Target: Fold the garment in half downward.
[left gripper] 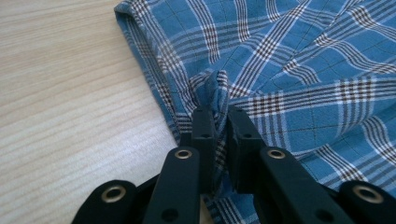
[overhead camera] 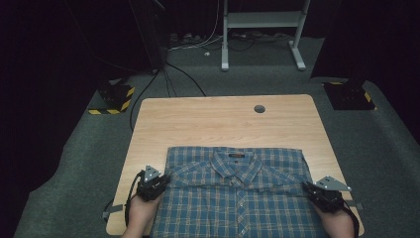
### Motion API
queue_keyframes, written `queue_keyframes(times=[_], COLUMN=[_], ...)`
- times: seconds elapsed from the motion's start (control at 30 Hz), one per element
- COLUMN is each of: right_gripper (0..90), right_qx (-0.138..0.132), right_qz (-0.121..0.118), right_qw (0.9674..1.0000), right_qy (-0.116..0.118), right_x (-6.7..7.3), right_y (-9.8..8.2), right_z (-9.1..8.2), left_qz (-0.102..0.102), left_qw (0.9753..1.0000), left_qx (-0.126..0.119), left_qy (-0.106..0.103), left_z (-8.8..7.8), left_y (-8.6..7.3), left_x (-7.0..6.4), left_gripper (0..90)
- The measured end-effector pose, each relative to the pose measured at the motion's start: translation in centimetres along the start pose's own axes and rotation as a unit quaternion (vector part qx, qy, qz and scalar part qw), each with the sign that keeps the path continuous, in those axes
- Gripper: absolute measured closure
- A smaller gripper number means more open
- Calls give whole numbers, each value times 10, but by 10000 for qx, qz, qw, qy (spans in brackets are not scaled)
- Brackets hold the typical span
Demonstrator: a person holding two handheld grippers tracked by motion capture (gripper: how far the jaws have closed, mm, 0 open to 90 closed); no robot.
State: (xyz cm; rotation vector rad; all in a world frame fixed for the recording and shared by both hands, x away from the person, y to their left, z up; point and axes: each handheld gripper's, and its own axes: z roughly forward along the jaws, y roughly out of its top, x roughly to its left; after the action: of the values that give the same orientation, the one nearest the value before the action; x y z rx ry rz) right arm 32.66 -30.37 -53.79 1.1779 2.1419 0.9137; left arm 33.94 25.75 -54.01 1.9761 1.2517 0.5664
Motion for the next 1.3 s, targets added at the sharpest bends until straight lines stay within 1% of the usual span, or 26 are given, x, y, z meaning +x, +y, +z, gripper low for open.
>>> queue_keyframes(times=[0.1, 0.13, 0.17, 0.2, 0.27, 0.33, 0.4, 0.5, 0.57, 0.63, 0.67, 0.7, 0.77, 0.83, 0.9, 1.0, 1.1, 1.13, 1.17, 1.2, 1.23, 1.3], right_gripper=[835, 835, 836, 836, 836, 836, 836, 836, 836, 836, 836, 836, 835, 835, 836, 835, 835, 835, 835, 834, 834, 834], right_qx=[61, 70, 80, 80, 52, 61, 107, 173, 240, 246, 241, 241, 184, 168, 173, 196, 209, 211, 219, 286, 286, 335], right_qz=[-96, -111, -118, -118, -124, -64, -65, -123, -169, -175, -52, -52, 173, 255, 234, 231, 324, 346, 338, 346, 346, 348], right_qw=[9999, 9999, 9998, 9998, 9998, 9999, 9999, 9997, 9995, 9994, 9996, 9996, 9997, 9995, 9995, 9993, 9989, 9987, 9987, 9983, 9983, 9980], right_qy=[-64, -77, -109, -109, -124, -94, -99, -115, -143, -149, -113, -113, -37, -46, -114, -202, -282, -297, -319, -376, -376, -417], right_x=[0, -1, -2, -2, -4, -7, -9, -12, -16, -17, -21, -21, -28, -30, -32, -35, -40, -41, -42, -44, -44, -46], right_y=[5, 7, 10, 10, 12, 15, 19, 25, 31, 33, 36, 36, 38, 40, 44, 50, 57, 59, 61, 68, 68, 72], right_z=[5, 6, 10, 10, 14, 17, 21, 26, 33, 35, 39, 39, 44, 48, 52, 59, 68, 70, 73, 79, 79, 83], left_qz=[27, 20, 78, 110, 123, 53, -87, -94, -165, -210, -223, -278, -340, -404, -501, -588, -621, -604, -609, -666, -666, -745], left_qw=[10000, 10000, 9999, 9999, 9998, 9999, 9999, 9999, 9998, 9997, 9997, 9995, 9993, 9990, 9986, 9981, 9976, 9977, 9975, 9970, 9970, 9964], left_qx=[5, 18, 38, 56, 79, 69, 55, 45, 48, 42, 38, 38, 25, 14, -5, -35, -8, 14, 17, 24, 24, 20], left_qy=[53, 72, 95, 121, 157, 139, 72, 104, 107, 122, 131, 130, 150, 169, 180, 202, 293, 323, 358, 385, 385, 392], left_z=[4, 6, 8, 9, 12, 15, 17, 21, 25, 29, 30, 32, 37, 41, 45, 51, 58, 59, 61, 65, 65, 69], left_y=[4, 6, 8, 9, 12, 15, 17, 20, 23, 26, 28, 29, 33, 36, 40, 45, 51, 53, 55, 59, 59, 62], left_x=[2, 3, 3, 3, 5, 7, 11, 13, 16, 18, 19, 20, 22, 23, 26, 28, 30, 30, 31, 33, 33, 36], left_gripper=[827, 828, 831, 831, 832, 833, 832, 832, 832, 832, 832, 832, 832, 832, 832, 832, 832, 832, 832, 831, 832, 831])
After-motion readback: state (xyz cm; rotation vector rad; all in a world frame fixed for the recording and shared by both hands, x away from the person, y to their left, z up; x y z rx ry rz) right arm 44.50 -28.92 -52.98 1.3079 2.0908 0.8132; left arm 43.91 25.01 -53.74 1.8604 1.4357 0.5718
